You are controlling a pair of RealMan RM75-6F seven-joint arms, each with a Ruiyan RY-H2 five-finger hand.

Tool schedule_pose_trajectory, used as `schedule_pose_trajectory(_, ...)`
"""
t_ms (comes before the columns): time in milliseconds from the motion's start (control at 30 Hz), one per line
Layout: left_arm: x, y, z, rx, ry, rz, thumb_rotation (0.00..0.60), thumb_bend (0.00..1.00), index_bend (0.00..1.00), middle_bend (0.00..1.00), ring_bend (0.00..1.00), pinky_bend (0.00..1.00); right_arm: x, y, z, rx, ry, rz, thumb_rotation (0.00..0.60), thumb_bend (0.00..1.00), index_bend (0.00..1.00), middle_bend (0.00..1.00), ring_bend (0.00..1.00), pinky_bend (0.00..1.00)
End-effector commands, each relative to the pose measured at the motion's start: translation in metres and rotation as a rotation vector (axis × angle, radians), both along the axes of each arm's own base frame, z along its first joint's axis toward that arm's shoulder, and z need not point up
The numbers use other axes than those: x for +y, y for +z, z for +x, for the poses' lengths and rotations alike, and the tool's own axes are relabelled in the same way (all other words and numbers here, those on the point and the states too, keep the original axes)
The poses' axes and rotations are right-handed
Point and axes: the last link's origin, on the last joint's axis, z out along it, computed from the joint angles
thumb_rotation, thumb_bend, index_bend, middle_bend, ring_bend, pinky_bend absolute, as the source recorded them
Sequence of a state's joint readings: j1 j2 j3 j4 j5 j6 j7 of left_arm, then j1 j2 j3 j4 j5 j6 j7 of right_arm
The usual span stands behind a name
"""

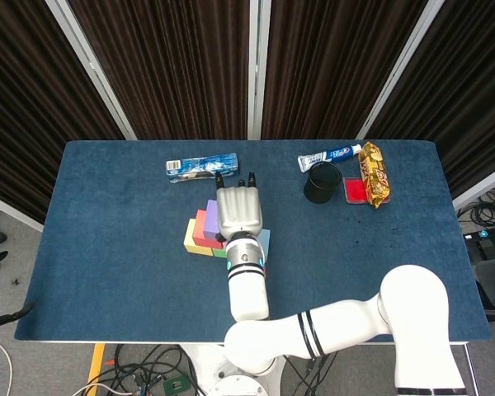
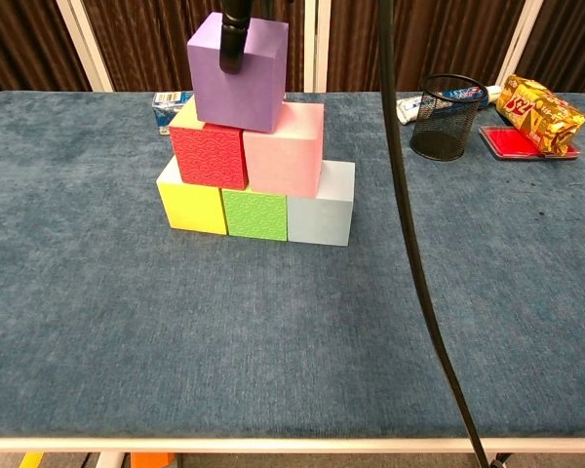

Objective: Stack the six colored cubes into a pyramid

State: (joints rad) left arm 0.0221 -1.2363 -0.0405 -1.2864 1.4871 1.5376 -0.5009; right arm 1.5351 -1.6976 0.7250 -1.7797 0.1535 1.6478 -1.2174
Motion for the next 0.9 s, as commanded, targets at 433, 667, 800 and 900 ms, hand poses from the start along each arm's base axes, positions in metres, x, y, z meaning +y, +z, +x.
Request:
schedule_pose_trajectory(433,0.0006,0.0,-0.0024,-0.001,0.007,-0.002,0.6,0.0,0.12,0.11,0.0,0.14,-0.0036,-0.0028,0.0011,-0.002,-0.011,0.01,0.6,0.06,0.0,0.75,0.19,0.0)
schedule_pose_trajectory(667,0.0001,-0.0001,-0.005,-0.007,0.013,-0.003,0.6,0.0,0.12,0.11,0.0,0.14,-0.0059,-0.0062,0.0019,0.001,-0.019,0.021,0.6,0.06,0.0,0.75,0.19,0.0)
schedule_pose_trajectory(800,0.0004,-0.0003,-0.0056,-0.01,0.015,-0.004,0.6,0.0,0.12,0.11,0.0,0.14,-0.0073,-0.0073,0.0019,0.005,-0.023,0.023,0.6,0.06,0.0,0.75,0.19,0.0)
schedule_pose_trajectory(900,0.0007,-0.0009,-0.0059,-0.007,0.015,-0.008,0.6,0.0,0.12,0.11,0.0,0.14,-0.0083,-0.0075,0.0012,0.006,-0.028,0.023,0.6,0.06,0.0,0.75,0.19,0.0)
